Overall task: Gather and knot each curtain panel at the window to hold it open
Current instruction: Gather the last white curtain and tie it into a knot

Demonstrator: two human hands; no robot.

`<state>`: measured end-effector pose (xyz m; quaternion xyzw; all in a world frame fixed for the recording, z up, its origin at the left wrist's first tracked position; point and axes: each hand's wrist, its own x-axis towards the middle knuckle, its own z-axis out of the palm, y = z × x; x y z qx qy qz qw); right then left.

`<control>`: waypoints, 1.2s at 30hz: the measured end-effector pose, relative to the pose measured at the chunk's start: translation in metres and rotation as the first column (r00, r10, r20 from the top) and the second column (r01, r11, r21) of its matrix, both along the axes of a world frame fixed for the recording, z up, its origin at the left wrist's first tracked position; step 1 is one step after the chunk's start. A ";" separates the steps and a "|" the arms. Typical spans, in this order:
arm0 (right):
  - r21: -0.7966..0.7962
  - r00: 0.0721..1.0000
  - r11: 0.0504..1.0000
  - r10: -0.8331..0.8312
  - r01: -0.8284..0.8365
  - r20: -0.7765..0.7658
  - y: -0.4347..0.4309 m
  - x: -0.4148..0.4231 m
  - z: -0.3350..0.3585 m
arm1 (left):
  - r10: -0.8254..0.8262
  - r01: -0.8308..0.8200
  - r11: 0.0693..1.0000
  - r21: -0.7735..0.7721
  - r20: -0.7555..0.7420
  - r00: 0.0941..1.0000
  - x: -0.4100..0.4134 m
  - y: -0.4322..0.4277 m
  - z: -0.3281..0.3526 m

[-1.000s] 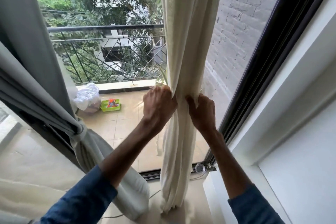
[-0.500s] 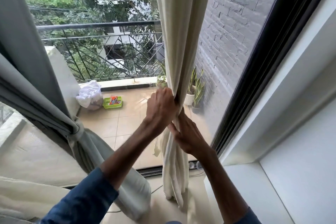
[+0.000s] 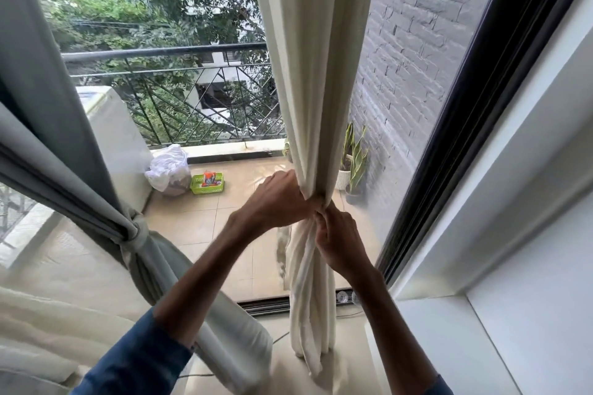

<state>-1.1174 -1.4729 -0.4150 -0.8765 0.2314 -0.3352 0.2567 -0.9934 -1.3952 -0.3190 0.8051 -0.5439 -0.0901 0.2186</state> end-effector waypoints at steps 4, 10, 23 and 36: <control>0.102 1.000 0.995 0.007 -0.007 0.005 -0.012 -0.008 -0.005 | -0.177 0.171 0.983 -0.070 -0.093 0.980 0.007 0.010 -0.016; 0.093 1.000 0.996 0.012 -0.011 -0.011 -0.011 -0.009 -0.005 | -0.060 0.063 0.992 -0.113 0.025 0.998 0.002 0.007 -0.038; 0.020 0.998 0.999 -0.042 0.042 0.046 -0.026 -0.007 -0.011 | 0.031 -0.026 0.997 -0.076 0.065 0.997 -0.015 0.011 -0.061; 0.029 1.000 0.999 -0.015 0.015 0.003 -0.030 0.001 -0.016 | -0.079 -0.040 0.986 -0.163 -0.661 0.746 -0.015 0.017 -0.039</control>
